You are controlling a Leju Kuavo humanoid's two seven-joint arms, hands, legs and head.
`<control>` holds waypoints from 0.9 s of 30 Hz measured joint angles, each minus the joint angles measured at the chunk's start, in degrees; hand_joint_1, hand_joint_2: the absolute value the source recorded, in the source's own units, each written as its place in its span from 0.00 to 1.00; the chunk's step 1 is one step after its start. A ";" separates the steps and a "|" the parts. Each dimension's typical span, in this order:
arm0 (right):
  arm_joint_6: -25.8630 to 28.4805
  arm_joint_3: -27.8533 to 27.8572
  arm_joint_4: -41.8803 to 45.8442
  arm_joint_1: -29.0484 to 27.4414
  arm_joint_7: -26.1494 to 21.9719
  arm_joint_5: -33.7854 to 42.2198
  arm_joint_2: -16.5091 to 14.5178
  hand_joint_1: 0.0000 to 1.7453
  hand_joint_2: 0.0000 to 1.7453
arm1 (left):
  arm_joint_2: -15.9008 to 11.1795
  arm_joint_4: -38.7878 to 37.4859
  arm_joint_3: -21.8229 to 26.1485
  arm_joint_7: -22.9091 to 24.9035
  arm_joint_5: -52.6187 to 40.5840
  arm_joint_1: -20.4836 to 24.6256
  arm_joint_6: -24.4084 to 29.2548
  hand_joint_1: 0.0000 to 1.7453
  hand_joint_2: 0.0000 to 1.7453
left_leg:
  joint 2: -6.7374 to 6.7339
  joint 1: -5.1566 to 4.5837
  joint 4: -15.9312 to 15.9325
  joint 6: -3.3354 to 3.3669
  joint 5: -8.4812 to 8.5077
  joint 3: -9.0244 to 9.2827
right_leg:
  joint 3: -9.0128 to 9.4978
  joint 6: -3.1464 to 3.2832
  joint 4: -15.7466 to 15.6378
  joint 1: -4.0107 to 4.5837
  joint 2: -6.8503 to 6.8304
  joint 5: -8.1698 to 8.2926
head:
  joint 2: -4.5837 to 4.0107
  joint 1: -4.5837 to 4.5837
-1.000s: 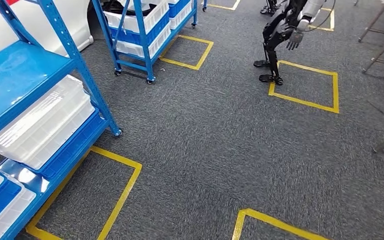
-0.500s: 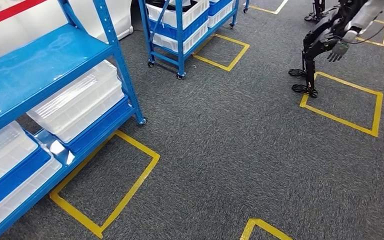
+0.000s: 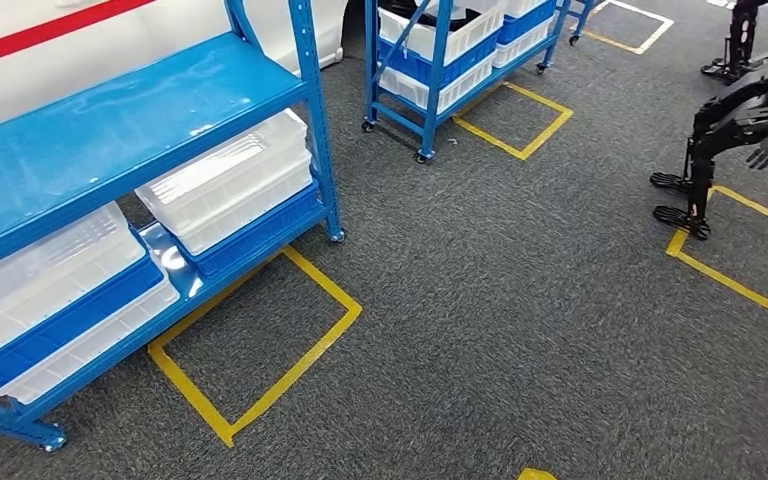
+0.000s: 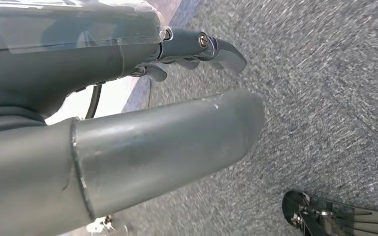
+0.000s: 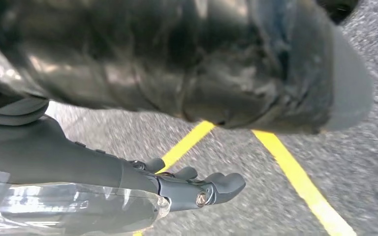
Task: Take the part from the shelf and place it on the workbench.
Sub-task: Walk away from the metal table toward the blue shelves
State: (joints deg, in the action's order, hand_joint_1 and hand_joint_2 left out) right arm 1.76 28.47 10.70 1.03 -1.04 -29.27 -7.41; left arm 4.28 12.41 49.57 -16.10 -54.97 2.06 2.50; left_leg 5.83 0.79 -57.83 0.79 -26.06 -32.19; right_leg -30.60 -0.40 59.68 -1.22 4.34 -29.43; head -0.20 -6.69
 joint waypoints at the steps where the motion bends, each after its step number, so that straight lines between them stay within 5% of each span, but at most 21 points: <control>1: -0.01 0.05 -0.01 0.07 0.04 -0.06 0.01 0.00 0.00 | 0.02 0.00 0.02 0.09 -0.05 0.00 0.01 0.00 0.00 | 0.57 0.04 -0.03 -0.45 0.14 -0.27 | 0.03 0.15 -0.36 0.14 0.35 -0.13 | 0.00 0.01; 3: 0.03 0.22 0.00 0.35 0.12 -0.17 0.04 0.00 0.00 | 0.10 -0.01 0.07 0.22 -0.08 -0.15 0.00 0.00 0.00 | 1.28 0.20 -0.02 -1.22 0.38 -0.74 | -0.02 0.84 -0.65 0.26 -1.13 0.26 | 0.00 0.00; 5: 0.17 0.41 0.01 0.35 0.38 -0.31 0.10 0.00 0.00 | 0.23 -0.02 0.10 0.28 -0.09 -0.26 -0.04 0.00 0.00 | -0.98 0.16 -2.11 -1.64 -1.08 -1.89 | 0.06 1.79 -1.18 0.19 -2.73 0.63 | 0.00 0.02; 7: 0.27 0.51 0.01 0.09 0.67 -0.44 0.15 0.00 0.00 | 0.30 -0.02 0.11 0.32 -0.11 -0.11 -0.07 0.00 0.00 | -4.20 0.04 -8.49 -1.86 -4.82 -4.81 | -0.08 2.39 -1.34 0.44 -4.47 0.73 | 0.00 0.03; 9: 0.28 0.58 0.00 -0.08 0.76 -0.52 0.17 0.00 0.00 | 0.32 -0.02 0.11 0.34 -0.14 -0.03 -0.09 0.00 0.00 | -5.16 0.07 -15.20 -2.06 -7.67 -7.71 | -0.36 2.55 -1.18 0.78 -6.32 0.67 | 0.00 0.03; 10: 0.29 0.63 0.00 -0.08 0.75 -0.56 0.18 0.00 0.00 | 0.34 -0.02 0.11 0.34 -0.15 -0.11 -0.10 0.00 0.00 | -5.33 0.07 -16.16 -2.07 -7.65 -7.89 | -0.45 2.60 -1.09 0.90 -7.21 0.63 | 0.01 0.03; 11: 0.30 0.66 0.01 -0.03 0.74 -0.56 0.18 0.00 0.00 | 0.35 -0.02 0.13 0.35 -0.15 -0.22 -0.10 0.00 0.00 | -5.55 0.05 -14.74 -1.99 -6.55 -6.84 | -0.46 2.61 -1.04 0.99 -7.98 0.58 | 0.01 0.03; 14: 0.34 0.69 0.01 0.08 0.73 -0.56 0.18 0.00 0.00 | 0.36 -0.01 0.24 0.35 -0.15 -0.22 -0.10 0.00 0.00 | -7.82 -0.37 -3.37 -1.25 -2.23 -0.33 | -0.16 2.25 -0.99 1.20 -9.86 0.24 | 0.00 0.01; 17: 0.99 0.83 0.03 0.55 0.70 -0.18 0.18 0.00 0.00 | 0.38 0.00 0.42 0.31 -0.18 -0.35 -0.13 0.00 0.00 | -8.45 -0.88 0.79 0.01 -2.54 1.43 | 0.33 0.99 -0.63 1.25 -10.79 0.35 | 0.00 0.00; 20: 1.47 0.90 0.09 0.76 0.72 0.25 0.21 0.00 0.00 | 0.44 0.00 0.72 0.31 -0.23 -0.71 -0.16 0.00 0.00 | -7.51 -0.53 1.77 1.40 -2.83 2.85 | -0.24 -0.06 1.80 0.75 -8.64 -0.07 | 0.02 -0.01; 22: 1.55 0.95 0.10 0.51 0.75 0.24 0.26 0.00 0.00 | 0.55 0.00 0.84 0.27 -0.32 -0.63 -0.19 0.00 0.00 | -7.02 -0.39 1.88 1.87 -2.91 3.73 | -3.49 -0.49 7.29 0.42 -5.65 -2.79 | 0.02 -0.02; 25: 1.59 1.09 0.09 0.06 0.84 0.20 0.29 0.00 0.00 | 0.69 0.00 0.94 0.23 -0.56 -0.59 -0.21 0.00 0.00 | -6.15 -0.31 1.80 1.67 -3.93 5.13 | -9.66 -1.09 15.37 0.22 -4.51 -5.43 | 0.02 0.00; 27: 1.62 1.21 0.08 -0.24 0.86 0.19 0.37 0.00 0.00 | 0.85 -0.01 0.97 0.23 -0.59 -0.70 -0.24 0.00 0.00 | -5.54 -0.12 1.77 1.23 -5.14 6.80 | -9.97 -1.39 12.33 0.00 -4.51 -3.21 | 0.02 0.00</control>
State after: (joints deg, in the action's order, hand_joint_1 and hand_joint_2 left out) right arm 3.38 29.68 10.78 0.79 -0.17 -29.08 -7.04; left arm 5.12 12.41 50.54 -15.87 -55.56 1.36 2.26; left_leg 0.29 0.67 -56.06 2.02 -31.20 -25.39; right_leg -40.57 -1.79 72.01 -1.22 -0.17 -32.64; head -0.17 -6.69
